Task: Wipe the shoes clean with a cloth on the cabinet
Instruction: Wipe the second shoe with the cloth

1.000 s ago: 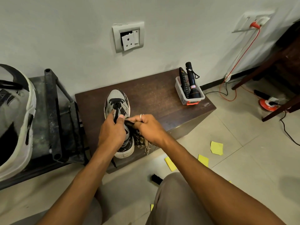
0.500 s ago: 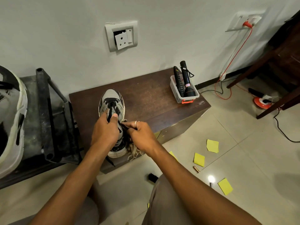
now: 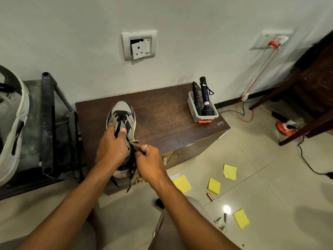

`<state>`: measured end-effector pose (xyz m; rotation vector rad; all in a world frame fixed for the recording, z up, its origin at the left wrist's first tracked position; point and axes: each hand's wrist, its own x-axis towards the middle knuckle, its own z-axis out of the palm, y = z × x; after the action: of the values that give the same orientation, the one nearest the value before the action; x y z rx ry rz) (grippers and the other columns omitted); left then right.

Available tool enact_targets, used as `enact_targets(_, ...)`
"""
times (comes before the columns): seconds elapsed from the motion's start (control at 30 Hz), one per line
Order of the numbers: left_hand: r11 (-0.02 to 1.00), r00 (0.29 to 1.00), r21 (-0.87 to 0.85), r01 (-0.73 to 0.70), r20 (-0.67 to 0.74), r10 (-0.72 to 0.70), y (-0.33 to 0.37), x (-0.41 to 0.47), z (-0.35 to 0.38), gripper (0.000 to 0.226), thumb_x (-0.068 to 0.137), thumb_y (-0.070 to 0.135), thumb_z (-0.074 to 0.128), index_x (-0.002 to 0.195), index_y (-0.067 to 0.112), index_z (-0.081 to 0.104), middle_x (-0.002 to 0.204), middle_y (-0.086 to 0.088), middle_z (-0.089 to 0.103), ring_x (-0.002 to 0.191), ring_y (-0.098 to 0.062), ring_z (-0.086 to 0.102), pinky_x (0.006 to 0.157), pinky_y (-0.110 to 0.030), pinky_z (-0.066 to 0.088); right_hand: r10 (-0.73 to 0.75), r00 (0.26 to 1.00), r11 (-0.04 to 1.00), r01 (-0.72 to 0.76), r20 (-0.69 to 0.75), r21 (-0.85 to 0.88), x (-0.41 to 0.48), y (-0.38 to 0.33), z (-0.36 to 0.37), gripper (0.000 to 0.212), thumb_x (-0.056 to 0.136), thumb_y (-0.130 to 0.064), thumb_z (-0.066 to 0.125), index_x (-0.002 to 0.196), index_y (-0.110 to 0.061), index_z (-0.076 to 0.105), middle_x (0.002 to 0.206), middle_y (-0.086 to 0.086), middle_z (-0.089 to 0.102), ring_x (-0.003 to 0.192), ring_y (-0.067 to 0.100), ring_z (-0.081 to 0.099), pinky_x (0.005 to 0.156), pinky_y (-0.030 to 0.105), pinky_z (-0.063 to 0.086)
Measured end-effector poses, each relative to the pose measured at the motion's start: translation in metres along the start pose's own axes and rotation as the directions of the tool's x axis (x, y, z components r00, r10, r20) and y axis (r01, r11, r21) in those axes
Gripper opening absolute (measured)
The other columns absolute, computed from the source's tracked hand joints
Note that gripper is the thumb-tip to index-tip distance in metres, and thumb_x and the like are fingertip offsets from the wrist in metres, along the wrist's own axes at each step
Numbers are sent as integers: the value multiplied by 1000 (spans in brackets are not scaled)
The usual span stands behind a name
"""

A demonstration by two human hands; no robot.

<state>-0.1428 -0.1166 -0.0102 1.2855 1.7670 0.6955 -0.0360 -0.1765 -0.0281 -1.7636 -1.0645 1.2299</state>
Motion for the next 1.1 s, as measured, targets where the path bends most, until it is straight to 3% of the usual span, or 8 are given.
enact_targets(0.1,1000,1000,-15,8,0,-8,1,-1,-1,52,106,47,42,154,29,40,154,-6,48,140,-31,45,115,-53,37,64,997,998,-63,46,-10,-15,-5,-14,36,96,-12,50,111,-26,79,74,-6,74,58,2,58,54,28,49)
enact_targets(0.2,999,999,-20,27,25,-27,4,-4,-2,53,105,48,42,156,30,38,156,-4,46,142,-30,44,116,-50,36,82,997,993,-81,-7,86,-12,-8,-23,34,93,-10,52,100,-24,82,90,-9,79,88,6,71,84,31,60)
enact_targets(0.3,999,999,-33,14,39,-12,4,-3,-4,53,102,54,41,151,32,44,150,-2,52,136,-28,50,112,-52,41,0,982,978,39,-191,204,10,-9,-12,31,99,-16,57,121,-24,75,111,-14,75,101,-4,67,89,19,56)
enact_targets(0.43,1000,999,-27,14,34,-13,4,-3,-7,49,103,52,41,145,29,51,143,-4,59,130,-29,55,108,-53,45,-151,982,974,168,-113,154,23,-12,17,41,99,-9,50,129,-28,70,120,-16,68,115,0,63,104,27,53)
enact_targets(0.63,1000,998,-26,16,55,-14,-2,5,-3,47,105,49,42,146,29,50,145,-3,57,132,-28,54,110,-52,43,-176,984,983,178,-37,54,48,4,13,45,102,-16,41,135,-40,61,143,-17,49,133,1,41,117,27,36)
enact_targets(0.73,1000,998,15,24,66,-25,-4,9,-1,49,105,52,40,148,30,47,147,-4,55,134,-30,52,111,-52,41,-252,967,968,252,-49,12,64,2,14,42,100,-11,44,126,-36,66,133,-15,53,129,9,50,113,36,45)
enact_targets(0.87,999,995,36,25,97,-28,-1,6,-3,50,105,54,36,150,33,44,151,-2,52,138,-29,48,112,-51,39,-310,945,951,307,-106,-42,81,-17,9,33,102,-9,52,125,-25,69,127,-7,52,119,9,56,108,34,49)
enact_targets(1.1,999,994,32,26,105,-30,-3,8,-3,48,105,53,37,148,34,46,144,-3,57,130,-29,55,107,-51,44,-301,950,925,313,87,-214,77,-28,-9,27,101,-12,56,114,-23,76,115,-7,64,102,7,64,89,24,57)
